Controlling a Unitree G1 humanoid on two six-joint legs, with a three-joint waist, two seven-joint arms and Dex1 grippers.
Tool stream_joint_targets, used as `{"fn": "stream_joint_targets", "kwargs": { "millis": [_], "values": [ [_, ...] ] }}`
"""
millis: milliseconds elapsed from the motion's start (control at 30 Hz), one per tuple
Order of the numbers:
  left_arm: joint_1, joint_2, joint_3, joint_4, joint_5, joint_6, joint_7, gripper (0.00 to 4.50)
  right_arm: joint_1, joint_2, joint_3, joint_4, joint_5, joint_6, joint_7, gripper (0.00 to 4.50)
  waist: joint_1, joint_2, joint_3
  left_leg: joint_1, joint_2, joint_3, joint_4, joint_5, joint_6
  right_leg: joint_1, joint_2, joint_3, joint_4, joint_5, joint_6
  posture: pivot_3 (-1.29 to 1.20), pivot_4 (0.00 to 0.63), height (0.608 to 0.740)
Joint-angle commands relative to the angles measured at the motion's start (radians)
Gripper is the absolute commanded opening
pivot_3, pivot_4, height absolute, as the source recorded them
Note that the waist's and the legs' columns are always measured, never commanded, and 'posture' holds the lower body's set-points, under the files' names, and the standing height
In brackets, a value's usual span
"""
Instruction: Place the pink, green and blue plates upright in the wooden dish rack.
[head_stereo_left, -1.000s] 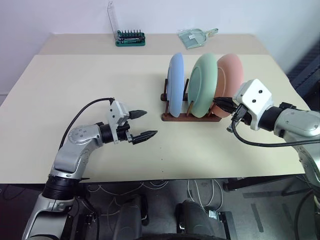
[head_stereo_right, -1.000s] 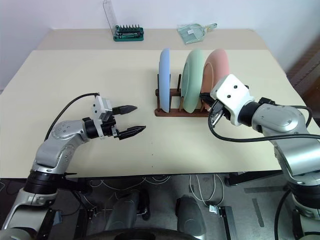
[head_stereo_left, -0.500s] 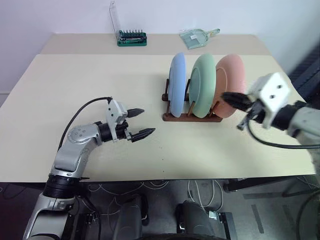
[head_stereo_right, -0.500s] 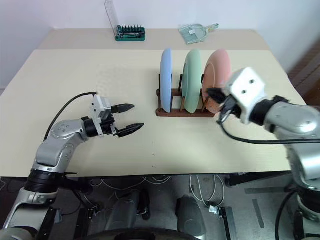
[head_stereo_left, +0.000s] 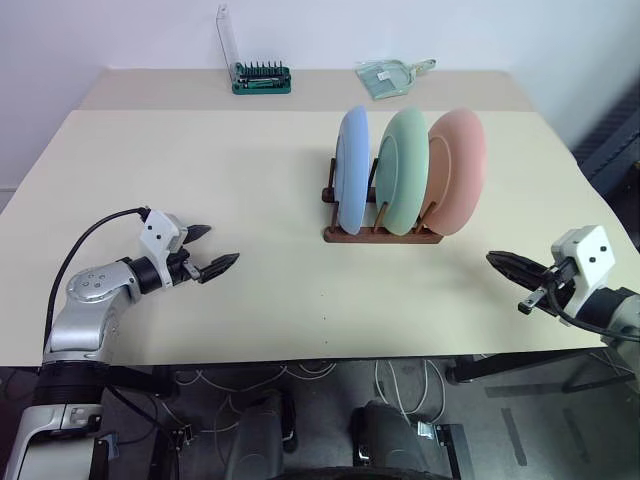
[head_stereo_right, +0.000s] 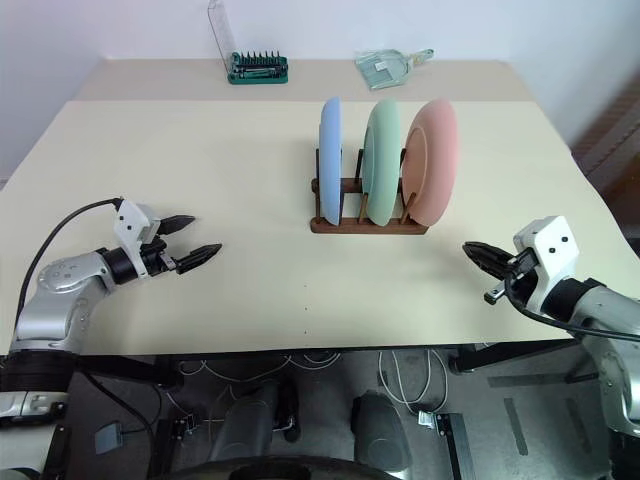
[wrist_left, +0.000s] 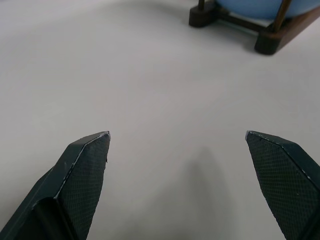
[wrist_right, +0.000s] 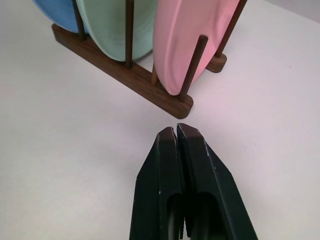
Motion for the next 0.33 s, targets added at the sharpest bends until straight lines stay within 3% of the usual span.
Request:
{"fn": "stream_joint_targets", "kwargs": {
  "millis": [33, 333],
  "values": [
    [0.017, 0.024, 0.045, -0.053, -0.009, -0.003, 0.01, 4.5, -0.023, 0.014, 0.019, 0.052, -0.024, -0.072, -0.005, 0.03, 0.002, 0.0, 0.0, 0.0, 0.0, 0.0, 0.0, 0.0, 0.0, 0.0, 0.0, 0.0, 0.0, 0.0, 0.0, 0.0, 0.15, 0.732],
    [0.1, 0.008, 0.068, -0.158, -0.026, 0.048, 0.057, 4.5, -0.098, -0.001, 0.078, 0.151, -0.034, -0.105, 0.006, 0.03, -0.002, 0.001, 0.0, 0.0, 0.0, 0.0, 0.0, 0.0, 0.0, 0.0, 0.0, 0.0, 0.0, 0.0, 0.0, 0.0, 0.15, 0.732]
  ]
}}
